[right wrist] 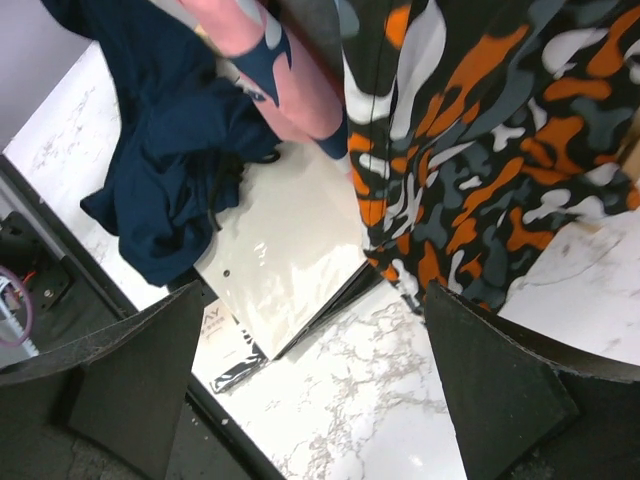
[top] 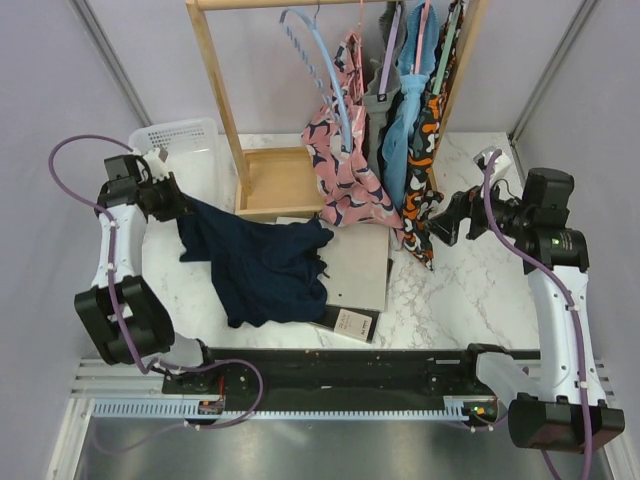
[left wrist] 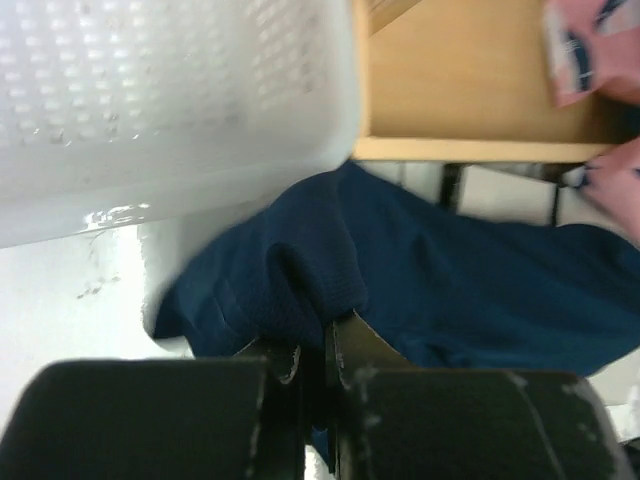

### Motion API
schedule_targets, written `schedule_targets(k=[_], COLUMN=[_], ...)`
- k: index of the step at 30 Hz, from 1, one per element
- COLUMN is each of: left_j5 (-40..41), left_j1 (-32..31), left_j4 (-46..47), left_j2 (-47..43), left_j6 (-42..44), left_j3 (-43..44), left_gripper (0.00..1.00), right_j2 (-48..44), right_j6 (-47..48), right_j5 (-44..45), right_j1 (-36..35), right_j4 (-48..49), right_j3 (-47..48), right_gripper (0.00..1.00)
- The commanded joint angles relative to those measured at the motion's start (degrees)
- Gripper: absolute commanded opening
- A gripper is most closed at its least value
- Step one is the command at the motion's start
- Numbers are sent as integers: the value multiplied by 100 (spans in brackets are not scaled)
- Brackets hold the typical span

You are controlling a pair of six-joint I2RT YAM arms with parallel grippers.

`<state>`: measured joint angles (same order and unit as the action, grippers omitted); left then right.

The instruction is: Place the shorts on the hanger

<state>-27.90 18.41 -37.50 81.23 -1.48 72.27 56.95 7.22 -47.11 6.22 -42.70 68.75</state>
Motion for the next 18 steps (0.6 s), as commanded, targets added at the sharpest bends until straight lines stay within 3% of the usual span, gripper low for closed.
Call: schedule_targets(k=[1, 3, 4, 5, 7, 8, 10, 11, 14, 18], left_j5=[365, -508, -1019, -1468, -2051, -2105, -1774, -1580, -1087, -236], left_j1=[223, 242, 233, 76, -258, -747, -1442, -2159, -3129, -3949], left_j4=[305, 252, 304, 287, 287, 278, 225, 225, 373, 717], left_j2=[225, 131, -18, -411, -844, -1203, -1425, -1478, -1347, -533], left_j6=[946, 1201, 1542, 1762, 2289, 2457, 2826, 2915, 3118, 3311], left_j3=[278, 288, 209, 69, -107, -238, -301, -336, -424, -433], left_gripper=[15, 36, 69, 80, 88, 89, 90, 91, 89, 87], right_j2=[-43, -61, -70, -96, -96, -105, -87, -61, -43, -96], right_j6=[-72, -142, -151, -195, -274, -318, -449, -493, -695, -968], right_j5=[-403, -422, -422, -404, -386, -369, -378, -369, -351, -342], right_j1=[11, 11, 11, 11, 11, 11, 11, 2, 11, 11], right_j4=[174, 227, 270, 297, 384, 420, 490, 508, 578, 675], right_j3=[-309, -450, -485, -546, -608, -669, -696, -714, -731, -810], right_gripper=[98, 98, 98, 98, 98, 98, 98, 97, 96, 96])
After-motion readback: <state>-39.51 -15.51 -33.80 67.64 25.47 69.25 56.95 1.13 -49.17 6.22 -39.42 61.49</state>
